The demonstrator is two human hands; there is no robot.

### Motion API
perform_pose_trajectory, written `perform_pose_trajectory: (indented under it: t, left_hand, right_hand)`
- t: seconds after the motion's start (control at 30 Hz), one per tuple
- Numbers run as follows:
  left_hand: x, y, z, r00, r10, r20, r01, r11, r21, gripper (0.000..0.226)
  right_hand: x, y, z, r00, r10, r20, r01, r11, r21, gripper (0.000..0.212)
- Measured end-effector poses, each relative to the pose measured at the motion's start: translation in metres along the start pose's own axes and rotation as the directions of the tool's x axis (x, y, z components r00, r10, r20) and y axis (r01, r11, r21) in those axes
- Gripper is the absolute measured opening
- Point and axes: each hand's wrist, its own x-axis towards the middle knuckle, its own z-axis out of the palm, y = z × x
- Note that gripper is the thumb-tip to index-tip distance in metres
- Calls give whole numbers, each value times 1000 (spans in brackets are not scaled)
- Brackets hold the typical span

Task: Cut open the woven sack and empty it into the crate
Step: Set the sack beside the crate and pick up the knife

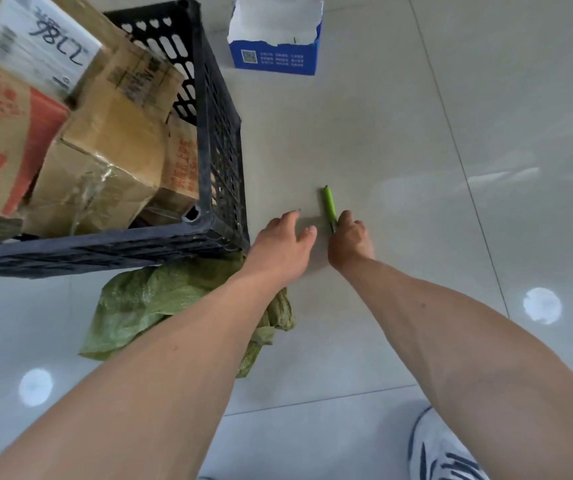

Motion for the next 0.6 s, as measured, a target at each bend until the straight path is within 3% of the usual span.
perform_pose_trajectory:
  t: [0.13, 0.3, 0.6]
  left_hand:
    - [3, 1, -6, 999, -51, -14, 51, 998, -36, 53]
    - [-8, 10, -19, 992, -124, -2, 124, 988, -93, 55]
    - [-94, 82, -86, 970, -241, 10, 238, 950, -201, 47]
  right_hand:
    - [-4, -2, -4, 999, 30, 24, -29, 999, -28, 23]
    - [-22, -13, -24, 993, 91, 69, -97, 991, 93, 24]
    - [-134, -54, -131, 982, -55, 182, -12, 938, 347, 29]
